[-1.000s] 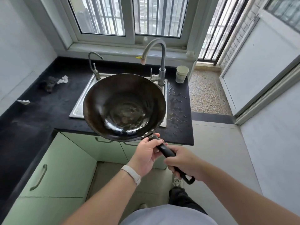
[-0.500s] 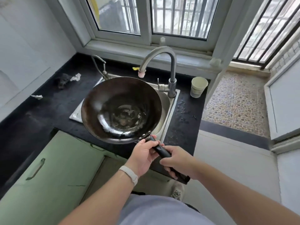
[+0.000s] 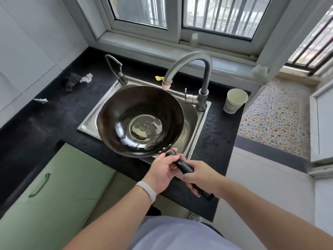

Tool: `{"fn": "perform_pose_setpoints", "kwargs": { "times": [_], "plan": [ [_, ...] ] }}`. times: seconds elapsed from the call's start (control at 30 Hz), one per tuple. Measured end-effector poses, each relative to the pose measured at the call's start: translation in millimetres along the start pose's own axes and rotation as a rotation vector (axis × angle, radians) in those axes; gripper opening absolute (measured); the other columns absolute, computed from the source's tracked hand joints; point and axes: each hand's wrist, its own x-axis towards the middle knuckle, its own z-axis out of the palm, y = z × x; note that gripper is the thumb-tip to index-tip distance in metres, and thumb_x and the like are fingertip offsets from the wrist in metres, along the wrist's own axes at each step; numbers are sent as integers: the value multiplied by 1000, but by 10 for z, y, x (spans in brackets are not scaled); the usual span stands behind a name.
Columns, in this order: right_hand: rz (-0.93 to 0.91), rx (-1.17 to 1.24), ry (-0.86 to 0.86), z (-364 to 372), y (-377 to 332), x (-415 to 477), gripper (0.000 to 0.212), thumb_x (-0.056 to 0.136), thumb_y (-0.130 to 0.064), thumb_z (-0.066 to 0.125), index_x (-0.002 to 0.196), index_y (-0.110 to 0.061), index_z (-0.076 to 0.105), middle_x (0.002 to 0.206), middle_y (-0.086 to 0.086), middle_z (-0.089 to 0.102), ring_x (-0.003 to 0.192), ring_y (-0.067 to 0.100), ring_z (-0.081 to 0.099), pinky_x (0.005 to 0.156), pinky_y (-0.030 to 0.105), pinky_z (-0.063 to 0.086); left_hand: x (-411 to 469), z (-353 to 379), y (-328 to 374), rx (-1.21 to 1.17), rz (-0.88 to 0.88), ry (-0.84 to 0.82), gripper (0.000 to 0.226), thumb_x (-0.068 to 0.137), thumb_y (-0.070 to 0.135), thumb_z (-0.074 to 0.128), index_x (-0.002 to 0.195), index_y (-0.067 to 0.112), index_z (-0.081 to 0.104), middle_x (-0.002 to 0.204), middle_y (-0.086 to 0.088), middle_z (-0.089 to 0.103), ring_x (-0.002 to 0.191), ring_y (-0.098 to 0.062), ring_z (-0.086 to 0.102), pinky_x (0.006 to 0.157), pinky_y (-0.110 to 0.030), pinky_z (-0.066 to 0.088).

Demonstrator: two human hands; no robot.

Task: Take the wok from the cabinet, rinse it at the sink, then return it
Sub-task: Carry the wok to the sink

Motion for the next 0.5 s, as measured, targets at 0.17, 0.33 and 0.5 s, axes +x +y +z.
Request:
{"fn": "perform_pose_setpoints", "kwargs": {
  "times": [0.17,0.33,0.5],
  "plan": [
    [35,50,42,96,-71,187,27,89,-2,58,114,-11,62,62,10,57,45,23,51,43,30,46,202,-200,146,110,-59,-34,22,96,2,55,117,9,55,94,-11,68,91,-26,67,86,-43,55],
    [81,83,84,192,-111,334,24,89,0,58,110,-11,63,62,11,56,44,22,49,42,29,44,225,-361,335,438,-125,-89,20,95,9,59,115,10,59,109,-17,69,96,-23,70,83,-38,59],
    [132,70,95,226,-149,399,22,89,-2,59,109,-12,60,63,12,57,44,22,50,43,30,46,256,-595,692,886,3,0,18,95,15,60,112,19,59,104,-11,71,90,-17,70,81,-32,56]
  ]
}}
